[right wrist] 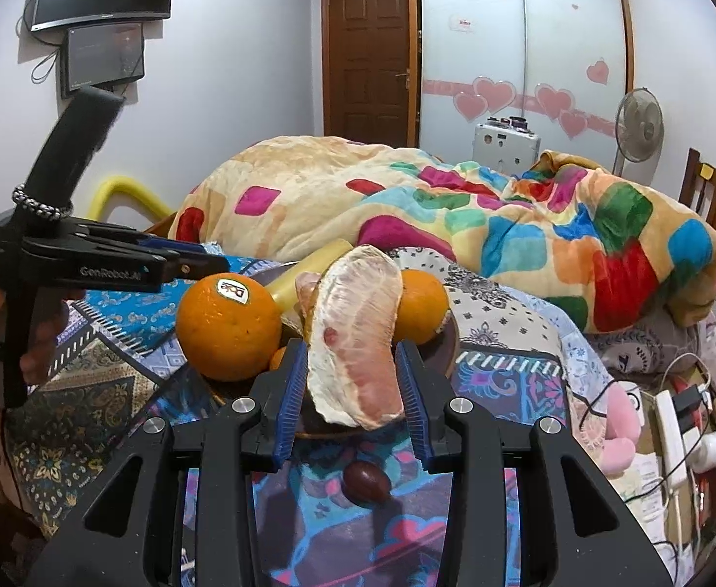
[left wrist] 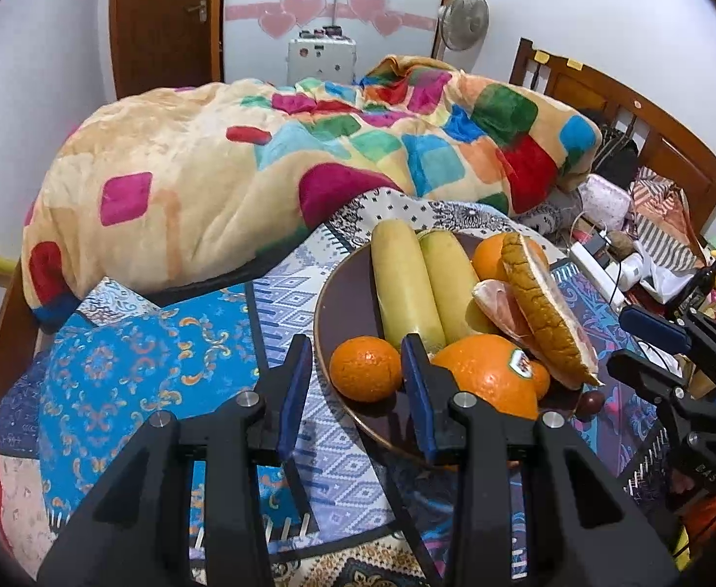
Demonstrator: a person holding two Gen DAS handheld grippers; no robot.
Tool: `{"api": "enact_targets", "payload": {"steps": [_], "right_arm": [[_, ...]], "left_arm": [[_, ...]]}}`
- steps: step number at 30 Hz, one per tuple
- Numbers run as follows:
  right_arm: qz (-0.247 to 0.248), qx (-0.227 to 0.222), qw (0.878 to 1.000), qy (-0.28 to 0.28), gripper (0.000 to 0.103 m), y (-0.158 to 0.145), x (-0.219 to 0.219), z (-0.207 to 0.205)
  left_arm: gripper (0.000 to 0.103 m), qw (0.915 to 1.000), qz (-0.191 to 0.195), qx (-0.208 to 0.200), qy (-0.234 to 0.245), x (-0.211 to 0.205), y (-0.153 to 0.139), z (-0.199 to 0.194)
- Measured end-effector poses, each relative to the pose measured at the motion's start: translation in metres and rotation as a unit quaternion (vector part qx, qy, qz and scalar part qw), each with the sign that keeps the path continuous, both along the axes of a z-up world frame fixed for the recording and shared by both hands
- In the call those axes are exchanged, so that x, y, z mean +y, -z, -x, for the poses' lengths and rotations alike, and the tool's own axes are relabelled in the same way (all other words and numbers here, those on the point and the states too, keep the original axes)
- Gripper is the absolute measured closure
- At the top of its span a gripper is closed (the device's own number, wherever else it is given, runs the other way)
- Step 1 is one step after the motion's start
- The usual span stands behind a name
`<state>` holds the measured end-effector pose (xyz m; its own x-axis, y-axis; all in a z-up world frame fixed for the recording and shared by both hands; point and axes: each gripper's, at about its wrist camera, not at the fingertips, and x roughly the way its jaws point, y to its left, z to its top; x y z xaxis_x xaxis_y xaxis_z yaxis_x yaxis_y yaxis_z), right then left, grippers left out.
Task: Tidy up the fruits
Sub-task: 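Lower the mandarin onto the plate and open the left gripper, then close the right gripper on a dark red plum and lift it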
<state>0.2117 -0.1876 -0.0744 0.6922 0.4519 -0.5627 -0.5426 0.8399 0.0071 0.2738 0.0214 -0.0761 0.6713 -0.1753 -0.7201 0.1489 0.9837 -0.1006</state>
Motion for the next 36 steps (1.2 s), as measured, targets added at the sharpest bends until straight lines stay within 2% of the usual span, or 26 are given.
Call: {"api": "enact_targets", "payload": {"steps": [5,8,10,13,16,25,28,31,36], "right_arm": [[0.004,0.000,1.000,0.004,0.067,-0.002,-0.008,0.012],[0.011,0.003,1.000,0.010,0.060,0.002,-0.015,0.019],[0.018,0.011,1.000,0.011,0.060,0.006,-0.019,0.021],[0.017,0.033,0.999,0.012,0.060,0.016,-0.024,0.022],[0.024,0.050,0.998,0.015,0.060,0.027,-0.025,0.019],[0.044,0.085,0.995,0.011,0.060,0.044,-0.018,0.002],[0.042,0.101,0.994,0.006,0.066,0.047,-0.016,-0.003],[0.029,0.110,0.994,0.002,0.080,0.047,-0.018,-0.005],[0.026,0.101,0.995,-0.003,0.083,0.045,-0.021,0.002]], "left_arm": [[0.059,0.9989,-0.036,-0.030,-0.007,-0.008,-0.009,0.029],[0.047,0.9978,-0.043,-0.048,-0.012,-0.012,-0.014,0.050],[0.036,0.9969,-0.047,-0.060,-0.018,-0.014,-0.016,0.062],[0.029,0.9967,-0.044,-0.066,-0.016,-0.016,-0.013,0.076],[0.023,0.9976,-0.042,-0.054,-0.011,-0.017,-0.004,0.081],[0.022,0.9985,-0.050,-0.024,-0.006,-0.021,0.022,0.080],[0.022,0.9981,-0.058,-0.023,0.002,-0.028,0.026,0.081],[0.022,0.9980,-0.057,-0.017,0.020,-0.039,0.030,0.081],[0.022,0.9970,-0.062,-0.015,0.044,-0.062,0.032,0.083]]}}
